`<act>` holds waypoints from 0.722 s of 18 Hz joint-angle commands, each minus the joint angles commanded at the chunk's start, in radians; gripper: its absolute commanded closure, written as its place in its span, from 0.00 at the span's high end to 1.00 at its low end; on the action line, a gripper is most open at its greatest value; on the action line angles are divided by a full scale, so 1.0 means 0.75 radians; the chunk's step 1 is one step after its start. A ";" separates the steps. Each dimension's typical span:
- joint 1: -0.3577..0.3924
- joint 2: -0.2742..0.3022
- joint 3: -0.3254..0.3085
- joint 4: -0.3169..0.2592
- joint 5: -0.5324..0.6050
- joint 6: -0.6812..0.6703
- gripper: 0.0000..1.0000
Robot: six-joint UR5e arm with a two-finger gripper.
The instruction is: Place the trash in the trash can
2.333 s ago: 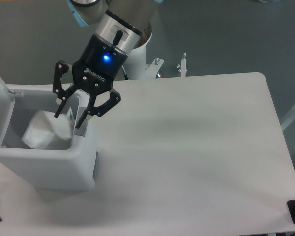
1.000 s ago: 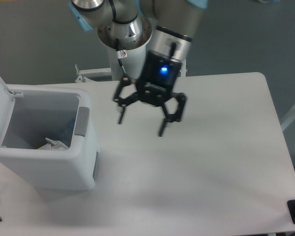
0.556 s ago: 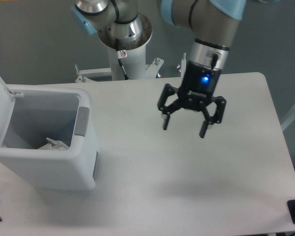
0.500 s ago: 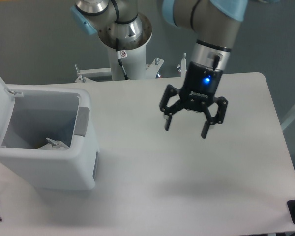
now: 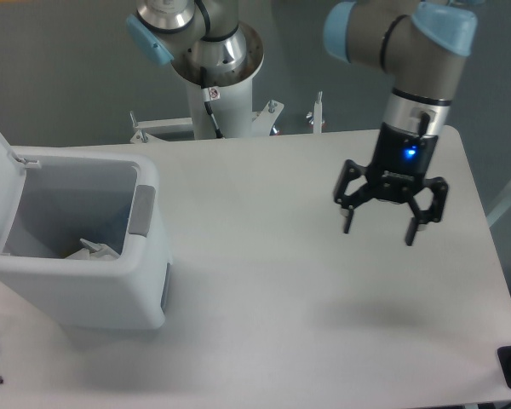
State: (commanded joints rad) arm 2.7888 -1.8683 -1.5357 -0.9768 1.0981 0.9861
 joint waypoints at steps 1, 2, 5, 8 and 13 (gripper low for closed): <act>0.000 -0.012 0.025 -0.041 0.037 0.029 1.00; 0.000 -0.021 0.045 -0.070 0.072 0.067 1.00; 0.014 -0.043 0.068 -0.127 0.102 0.227 1.00; 0.016 -0.078 0.102 -0.194 0.184 0.390 1.00; -0.008 -0.096 0.137 -0.283 0.383 0.534 1.00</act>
State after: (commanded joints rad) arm 2.7827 -1.9405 -1.4327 -1.1889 1.3850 1.3866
